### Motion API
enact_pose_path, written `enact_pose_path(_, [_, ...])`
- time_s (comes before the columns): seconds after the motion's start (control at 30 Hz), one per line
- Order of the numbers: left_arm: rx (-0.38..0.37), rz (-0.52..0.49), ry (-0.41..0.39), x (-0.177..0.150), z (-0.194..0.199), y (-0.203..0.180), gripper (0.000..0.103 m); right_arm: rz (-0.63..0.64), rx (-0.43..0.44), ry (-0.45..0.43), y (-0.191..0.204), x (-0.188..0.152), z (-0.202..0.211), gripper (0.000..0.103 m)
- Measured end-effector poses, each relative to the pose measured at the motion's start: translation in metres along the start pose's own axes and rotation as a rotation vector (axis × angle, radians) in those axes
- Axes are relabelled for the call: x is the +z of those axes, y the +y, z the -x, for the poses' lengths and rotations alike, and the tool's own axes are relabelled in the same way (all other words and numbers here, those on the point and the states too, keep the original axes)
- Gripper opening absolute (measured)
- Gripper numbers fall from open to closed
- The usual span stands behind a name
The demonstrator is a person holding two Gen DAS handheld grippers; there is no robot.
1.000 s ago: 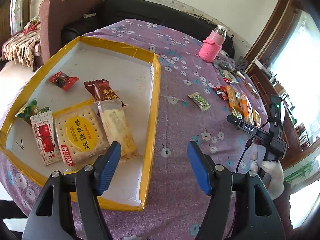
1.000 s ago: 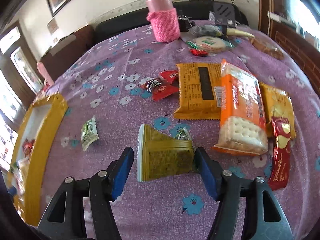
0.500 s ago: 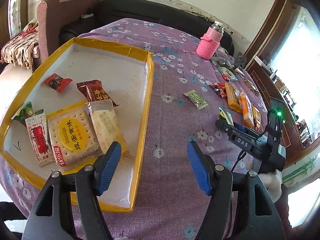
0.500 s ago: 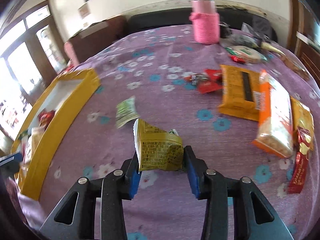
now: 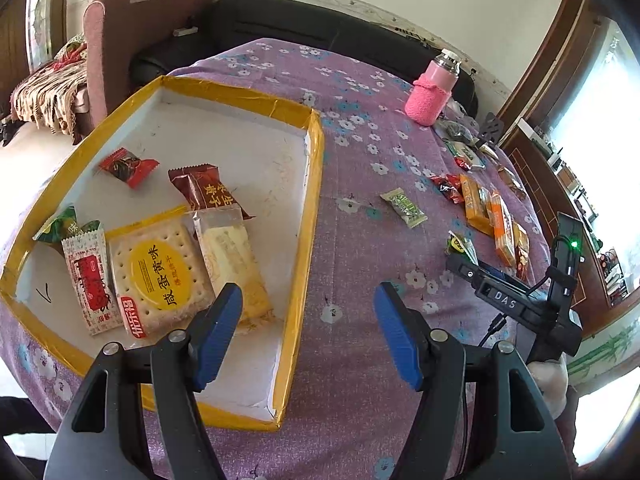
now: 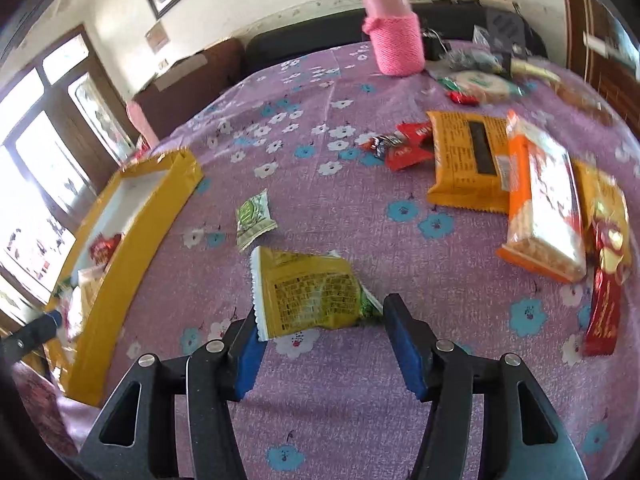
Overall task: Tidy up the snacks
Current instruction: 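Grasp the green pea snack bag with the right tool and lift it, then grasp a small green-white candy with the left tool while the right tool holds the pea bag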
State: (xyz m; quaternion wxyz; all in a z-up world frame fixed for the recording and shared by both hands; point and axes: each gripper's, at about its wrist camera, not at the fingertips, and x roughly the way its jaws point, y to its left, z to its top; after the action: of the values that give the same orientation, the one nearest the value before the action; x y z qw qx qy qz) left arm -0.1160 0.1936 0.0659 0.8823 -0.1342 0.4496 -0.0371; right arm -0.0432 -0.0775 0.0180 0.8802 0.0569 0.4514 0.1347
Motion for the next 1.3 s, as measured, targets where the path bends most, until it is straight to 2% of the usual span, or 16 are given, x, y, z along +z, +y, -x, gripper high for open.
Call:
enact_pose_path(0.03, [0.0,0.001,0.002,0.0,-0.001,0.0,0.068,0.031,-0.027,0.005,0.007,0.001,-0.002,0.056])
enact_pose_path(0.1, [0.001,0.001,0.002,-0.001,-0.001,-0.002,0.068,0.075,-0.09,0.003,0.015,0.0,-0.007,0.039])
enact_pose_path(0.13, [0.003,0.0,0.0,-0.001,-0.001,-0.002,0.068,0.097,-0.114,0.002,0.019,-0.001,-0.008,0.021])
enact_pose_path(0.17, [0.004,-0.002,-0.003,-0.001,0.0,-0.003,0.068,0.099,-0.116,-0.001,0.018,-0.001,-0.009,0.018])
enact_pose_path(0.33, [0.004,-0.001,-0.003,-0.001,-0.002,-0.004,0.068,0.067,-0.073,-0.011,0.009,-0.001,-0.007,0.018])
enact_pose_path(0.77, [-0.002,-0.007,0.003,0.001,-0.004,-0.006,0.068,0.006,-0.049,-0.042,-0.003,0.001,-0.001,0.018])
enact_pose_path(0.93, [-0.05,0.001,0.002,0.019,0.002,-0.012,0.068,-0.028,-0.06,-0.067,-0.01,0.001,0.004,0.018])
enact_pose_path(1.07, [-0.057,-0.022,0.063,0.037,-0.022,-0.03,0.068,-0.074,-0.048,-0.089,-0.021,0.001,0.011,0.018])
enact_pose_path(1.3, [-0.095,-0.031,0.181,0.061,-0.093,-0.075,0.068,-0.118,0.002,-0.081,-0.029,0.003,0.013,0.018])
